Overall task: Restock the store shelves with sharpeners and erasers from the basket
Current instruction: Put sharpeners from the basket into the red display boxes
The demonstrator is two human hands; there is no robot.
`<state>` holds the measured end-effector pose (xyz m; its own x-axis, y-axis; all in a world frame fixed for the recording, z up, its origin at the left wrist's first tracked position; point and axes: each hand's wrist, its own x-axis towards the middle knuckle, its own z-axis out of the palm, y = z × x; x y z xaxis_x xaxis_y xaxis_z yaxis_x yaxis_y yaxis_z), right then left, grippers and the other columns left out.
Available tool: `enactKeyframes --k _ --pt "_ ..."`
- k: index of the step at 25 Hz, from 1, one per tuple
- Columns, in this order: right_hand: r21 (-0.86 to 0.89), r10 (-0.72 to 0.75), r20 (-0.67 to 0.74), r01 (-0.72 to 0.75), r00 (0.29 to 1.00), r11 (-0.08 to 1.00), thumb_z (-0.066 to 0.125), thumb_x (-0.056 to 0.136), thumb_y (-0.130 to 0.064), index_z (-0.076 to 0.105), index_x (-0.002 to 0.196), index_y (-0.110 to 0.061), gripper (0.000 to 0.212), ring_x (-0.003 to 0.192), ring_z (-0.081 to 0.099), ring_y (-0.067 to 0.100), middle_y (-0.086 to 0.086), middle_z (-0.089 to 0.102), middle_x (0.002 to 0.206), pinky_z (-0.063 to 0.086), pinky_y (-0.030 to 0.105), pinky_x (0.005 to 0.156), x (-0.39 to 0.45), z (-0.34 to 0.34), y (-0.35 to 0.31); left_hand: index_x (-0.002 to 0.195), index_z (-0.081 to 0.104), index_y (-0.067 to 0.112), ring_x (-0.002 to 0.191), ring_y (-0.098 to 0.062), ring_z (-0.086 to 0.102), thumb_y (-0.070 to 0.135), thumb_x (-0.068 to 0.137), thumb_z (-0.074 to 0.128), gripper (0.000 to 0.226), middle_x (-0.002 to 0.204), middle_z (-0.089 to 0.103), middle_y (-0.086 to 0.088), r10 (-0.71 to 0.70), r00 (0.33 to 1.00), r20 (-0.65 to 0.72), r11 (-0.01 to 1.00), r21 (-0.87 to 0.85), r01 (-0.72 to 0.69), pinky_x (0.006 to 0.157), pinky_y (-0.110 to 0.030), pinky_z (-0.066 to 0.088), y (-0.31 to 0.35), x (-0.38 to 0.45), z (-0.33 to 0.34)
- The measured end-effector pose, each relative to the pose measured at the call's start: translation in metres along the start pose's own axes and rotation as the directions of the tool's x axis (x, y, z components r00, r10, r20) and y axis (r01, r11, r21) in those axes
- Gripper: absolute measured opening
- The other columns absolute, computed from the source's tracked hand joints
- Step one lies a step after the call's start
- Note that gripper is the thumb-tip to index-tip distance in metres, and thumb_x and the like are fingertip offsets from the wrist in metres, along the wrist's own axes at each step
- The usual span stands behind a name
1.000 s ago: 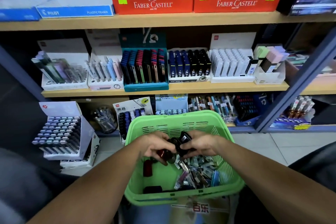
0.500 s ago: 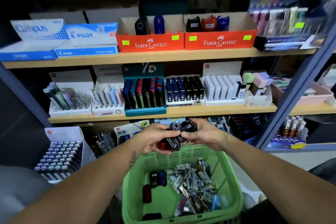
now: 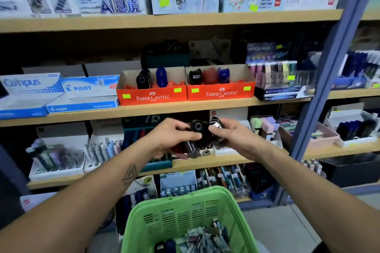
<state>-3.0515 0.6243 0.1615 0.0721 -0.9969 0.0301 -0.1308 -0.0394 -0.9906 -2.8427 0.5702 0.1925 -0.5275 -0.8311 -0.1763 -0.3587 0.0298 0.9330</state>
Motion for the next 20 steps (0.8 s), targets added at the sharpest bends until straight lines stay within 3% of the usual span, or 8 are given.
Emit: enactKeyframes --k 2,4,7,10,13,16,20 --pt "-0.133 -0.119 -0.070 0.108 0.990 0.985 0.067 0.094 -0.026 0.071 0.106 -0.017 0.016 0.086 0.066 0.010 -0.006 0.074 0.092 0.048 0.023 0.077 -0.003 -0.016 -0.032 0.102 0.075 0.006 0.082 -0.031 0.076 0.018 0.082 0.080 0.023 0.091 0.076 -0.016 0.112 0.994 0.004 0.993 0.023 -0.112 0.070 -0.045 0.063 0.028 0.000 0.000" --pt "-0.192 -0.225 -0.150 0.195 0.963 0.962 0.072 0.090 -0.025 0.072 0.104 -0.014 0.017 0.090 0.068 0.015 -0.002 0.075 0.096 0.051 0.028 0.083 0.000 -0.034 -0.060 0.100 0.076 0.008 0.079 -0.031 0.076 0.017 0.083 0.079 0.019 0.089 0.076 -0.015 0.224 0.974 -0.026 0.974 0.029 -0.223 0.069 -0.046 0.063 0.053 0.002 0.000" --pt "-0.288 -0.401 -0.247 0.329 0.882 0.900 0.074 0.089 -0.014 0.068 0.113 -0.014 0.025 0.088 0.072 0.022 0.011 0.073 0.104 0.059 0.033 0.078 0.016 -0.054 -0.090 0.095 0.078 0.010 0.076 -0.030 0.076 0.017 0.083 0.080 0.014 0.087 0.076 -0.013 0.312 0.949 -0.036 0.949 0.056 -0.310 0.067 -0.048 0.063 0.076 0.012 -0.001" --pt "-0.407 -0.511 -0.336 0.367 0.792 0.836 0.078 0.084 -0.009 0.064 0.106 -0.015 0.026 0.073 0.070 0.014 0.012 0.072 0.098 0.055 0.030 0.067 0.048 -0.063 -0.102 0.092 0.079 0.013 0.079 -0.028 0.076 0.018 0.080 0.083 0.014 0.107 0.074 -0.006 0.305 0.952 -0.003 0.945 0.120 -0.303 0.069 -0.054 0.061 0.082 0.022 -0.007" --pt "-0.514 -0.566 -0.390 0.339 0.726 0.788 0.082 0.078 -0.023 0.061 0.097 -0.023 0.028 0.070 0.064 0.009 -0.002 0.068 0.093 0.050 0.029 0.064 0.087 -0.061 -0.103 0.096 0.078 0.008 0.092 -0.020 0.072 0.018 0.078 0.084 0.022 0.137 0.057 0.013 0.297 0.955 0.001 0.944 0.149 -0.293 0.063 -0.050 0.062 0.087 0.029 -0.015" --pt "-0.588 -0.627 -0.384 0.344 0.678 0.732 0.084 0.077 -0.022 0.059 0.093 -0.025 0.029 0.057 0.049 -0.001 -0.011 0.060 0.083 0.042 0.021 0.059 0.115 -0.052 -0.105 0.101 0.077 0.005 0.099 -0.010 0.066 0.017 0.078 0.084 0.027 0.144 0.047 0.017 0.269 0.963 -0.007 0.951 0.162 -0.265 0.063 -0.049 0.062 0.087 0.036 -0.025" --pt "-0.718 -0.654 -0.305 0.285 0.692 0.635 0.084 0.076 -0.025 0.065 0.089 -0.022 0.023 0.080 0.062 0.009 -0.006 0.067 0.085 0.050 0.025 0.073 0.136 -0.042 -0.103 0.099 0.078 0.006 0.102 -0.013 0.066 0.017 0.078 0.083 0.024 0.146 0.048 0.013 0.236 0.971 0.028 0.950 0.204 -0.237 0.064 -0.050 0.062 0.084 0.041 -0.037"
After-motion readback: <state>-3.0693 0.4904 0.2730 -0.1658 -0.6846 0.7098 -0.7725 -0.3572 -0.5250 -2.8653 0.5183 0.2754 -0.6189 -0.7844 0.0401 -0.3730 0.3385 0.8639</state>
